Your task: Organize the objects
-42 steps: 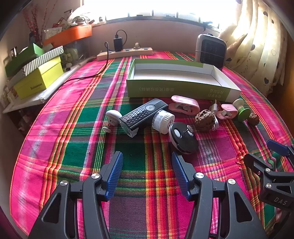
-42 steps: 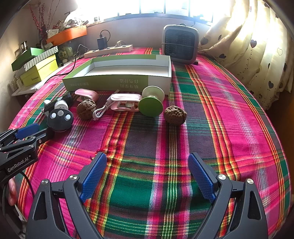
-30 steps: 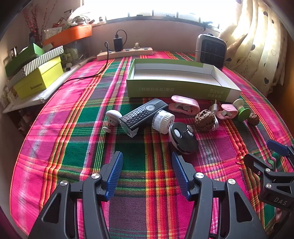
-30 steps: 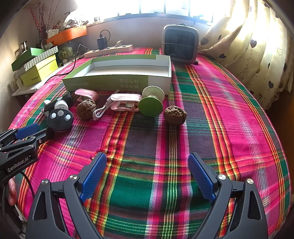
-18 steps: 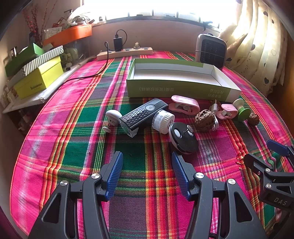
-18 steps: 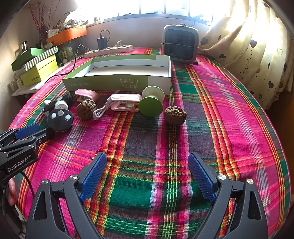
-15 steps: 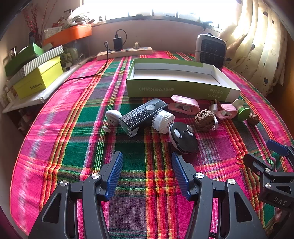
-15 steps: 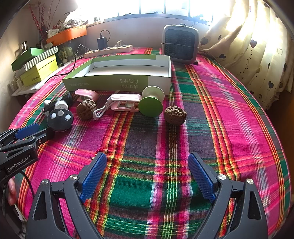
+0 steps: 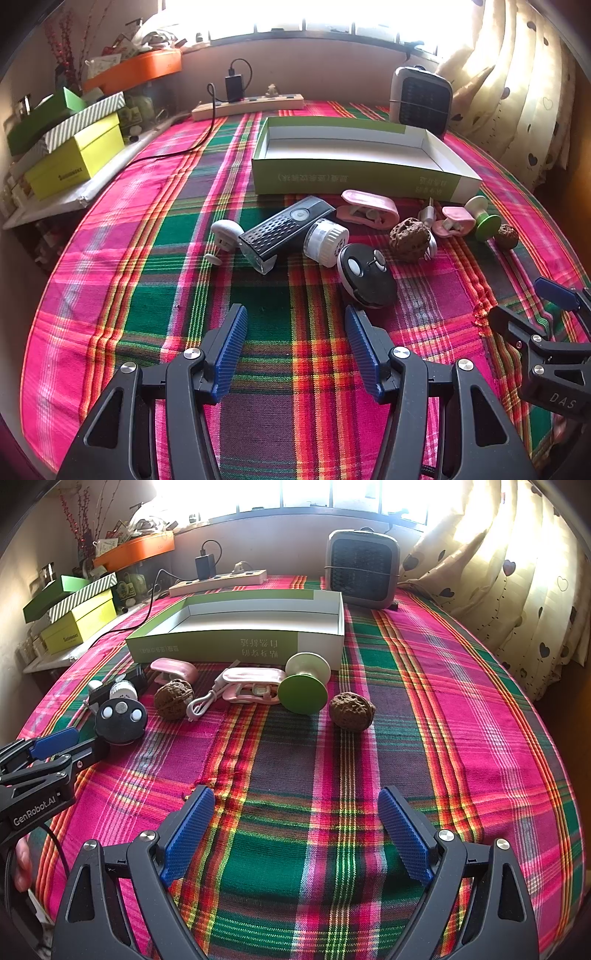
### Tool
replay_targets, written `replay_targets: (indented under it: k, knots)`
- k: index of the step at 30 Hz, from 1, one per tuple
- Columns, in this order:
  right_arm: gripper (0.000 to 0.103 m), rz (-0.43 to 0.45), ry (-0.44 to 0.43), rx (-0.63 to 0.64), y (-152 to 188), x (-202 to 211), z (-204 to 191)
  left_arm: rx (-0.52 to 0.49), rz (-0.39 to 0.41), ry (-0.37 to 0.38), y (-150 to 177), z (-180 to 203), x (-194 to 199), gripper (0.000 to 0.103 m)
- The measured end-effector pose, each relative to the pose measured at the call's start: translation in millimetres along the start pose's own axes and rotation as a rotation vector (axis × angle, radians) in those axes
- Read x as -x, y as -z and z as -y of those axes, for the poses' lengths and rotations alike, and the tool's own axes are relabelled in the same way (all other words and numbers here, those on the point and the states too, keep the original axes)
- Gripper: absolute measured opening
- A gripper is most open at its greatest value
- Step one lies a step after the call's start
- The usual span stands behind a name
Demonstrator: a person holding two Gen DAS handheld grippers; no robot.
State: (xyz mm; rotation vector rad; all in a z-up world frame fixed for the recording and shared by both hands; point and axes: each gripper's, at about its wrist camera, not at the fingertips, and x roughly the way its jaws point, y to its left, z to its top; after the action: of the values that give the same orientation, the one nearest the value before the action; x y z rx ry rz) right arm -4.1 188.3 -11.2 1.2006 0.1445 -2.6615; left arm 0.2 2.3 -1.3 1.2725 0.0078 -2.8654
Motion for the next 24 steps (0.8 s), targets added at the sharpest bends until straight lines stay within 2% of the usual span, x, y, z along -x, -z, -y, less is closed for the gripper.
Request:
replay_targets:
  k: [10, 16, 24]
  knots:
    - [0.090, -0.001, -0.019, 0.001, 1, 5, 17, -0.013, -0.023, 0.099, -3, -14, 4, 0.054]
    - [0.090, 0.016, 0.027, -0.034, -5, 7, 38, -0.008, -0.008, 0.066, -9, -25, 4, 0.054]
    - [0.090, -0.007, 0.046, 0.009, -17, -1, 45, -0.018, 0.017, 0.052, -26, -42, 0, 0.054]
